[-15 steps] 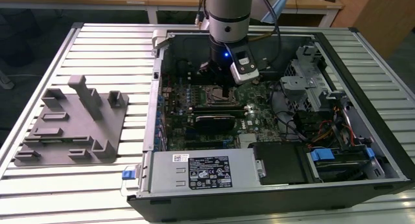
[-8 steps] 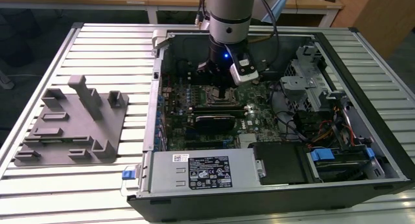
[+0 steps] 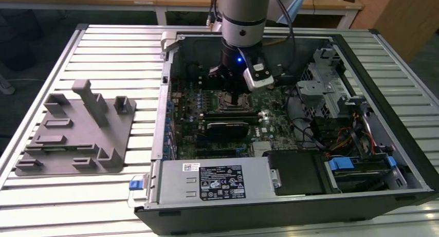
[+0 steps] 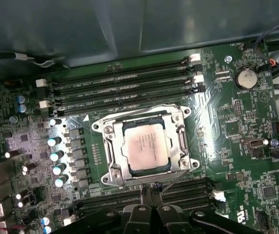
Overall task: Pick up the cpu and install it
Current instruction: 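Install the second cpu locking lever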
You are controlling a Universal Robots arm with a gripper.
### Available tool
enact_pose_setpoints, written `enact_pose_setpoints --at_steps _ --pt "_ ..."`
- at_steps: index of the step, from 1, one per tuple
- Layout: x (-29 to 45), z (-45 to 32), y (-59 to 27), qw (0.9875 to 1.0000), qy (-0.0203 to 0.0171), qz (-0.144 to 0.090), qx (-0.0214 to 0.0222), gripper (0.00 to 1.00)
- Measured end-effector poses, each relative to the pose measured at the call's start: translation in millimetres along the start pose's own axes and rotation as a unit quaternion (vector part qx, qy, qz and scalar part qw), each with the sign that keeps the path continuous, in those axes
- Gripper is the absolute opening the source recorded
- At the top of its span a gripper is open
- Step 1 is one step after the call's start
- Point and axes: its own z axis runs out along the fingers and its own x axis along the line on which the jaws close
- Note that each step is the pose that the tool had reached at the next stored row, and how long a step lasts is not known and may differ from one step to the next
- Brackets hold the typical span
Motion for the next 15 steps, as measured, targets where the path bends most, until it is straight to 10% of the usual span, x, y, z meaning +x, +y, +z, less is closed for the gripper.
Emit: enact_pose_setpoints --at_steps 5,11,15 --pt "-0.4 0.3 -4.1 1.0 0.0002 -0.004 -0.0014 0.11" --pt "4.8 3.4 -5.8 0.9996 0.003 -0.02 -0.0182 0.11" --pt "8.7 5.4 -9.9 0.9994 0.0033 -0.029 -0.0194 0.11"
